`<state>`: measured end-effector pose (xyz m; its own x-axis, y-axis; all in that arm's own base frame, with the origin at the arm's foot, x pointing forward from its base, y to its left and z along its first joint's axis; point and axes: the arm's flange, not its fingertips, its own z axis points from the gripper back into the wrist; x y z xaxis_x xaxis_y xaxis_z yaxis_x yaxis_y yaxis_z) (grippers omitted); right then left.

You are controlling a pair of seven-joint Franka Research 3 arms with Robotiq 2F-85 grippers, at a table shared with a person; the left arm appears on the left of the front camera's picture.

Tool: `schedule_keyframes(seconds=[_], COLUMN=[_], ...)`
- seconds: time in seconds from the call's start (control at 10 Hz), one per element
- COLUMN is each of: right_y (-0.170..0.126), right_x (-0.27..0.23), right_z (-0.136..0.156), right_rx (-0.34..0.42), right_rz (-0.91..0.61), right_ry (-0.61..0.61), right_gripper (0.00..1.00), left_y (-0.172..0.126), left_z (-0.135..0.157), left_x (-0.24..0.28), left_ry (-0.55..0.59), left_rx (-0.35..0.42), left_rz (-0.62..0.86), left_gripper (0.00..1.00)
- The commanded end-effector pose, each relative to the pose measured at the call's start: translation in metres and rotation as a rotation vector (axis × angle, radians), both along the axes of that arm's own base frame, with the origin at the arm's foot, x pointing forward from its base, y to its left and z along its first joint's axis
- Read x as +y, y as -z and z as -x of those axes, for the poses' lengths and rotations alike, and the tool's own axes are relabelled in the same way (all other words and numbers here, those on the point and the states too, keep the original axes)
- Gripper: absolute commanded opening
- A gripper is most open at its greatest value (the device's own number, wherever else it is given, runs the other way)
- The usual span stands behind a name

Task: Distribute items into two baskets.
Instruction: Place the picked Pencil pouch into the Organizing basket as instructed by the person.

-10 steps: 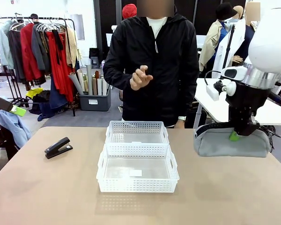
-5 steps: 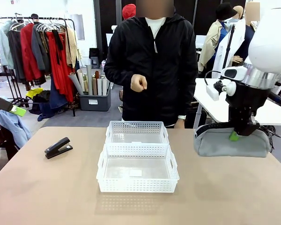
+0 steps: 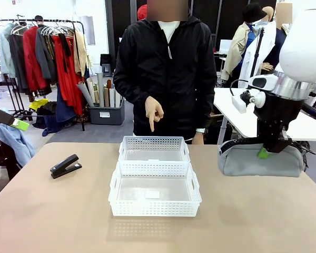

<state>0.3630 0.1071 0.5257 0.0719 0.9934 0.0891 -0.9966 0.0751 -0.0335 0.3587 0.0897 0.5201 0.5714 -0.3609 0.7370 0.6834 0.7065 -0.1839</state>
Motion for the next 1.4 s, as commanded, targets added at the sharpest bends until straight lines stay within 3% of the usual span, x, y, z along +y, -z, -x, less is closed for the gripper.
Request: schedule_keyframes(seconds=[0.0, 0.4, 0.8, 1.3], right_y=[-0.003, 0.000, -0.011, -0.033], right_x=[0.000, 0.000, 0.009, 0.060], right_z=[0.001, 0.000, -0.048, -0.115], right_rx=[0.003, 0.000, -0.028, -0.050], right_rz=[0.001, 0.000, -0.040, 0.020], right_ry=[0.013, 0.000, -0.045, -0.132], right_gripper=[0.00, 0.00, 0.00, 0.00], left_y=[0.000, 0.000, 0.000, 0.000], left_z=[0.001, 0.001, 0.001, 0.001], left_x=[0.000, 0.000, 0.000, 0.000], left_ry=[0.005, 0.005, 0.005, 0.005], left_rx=[-0.007, -0.007, -0.007, -0.007], left_rz=[0.018, 0.018, 0.018, 0.018], left_gripper=[1.00, 1.00, 1.00, 1.00])
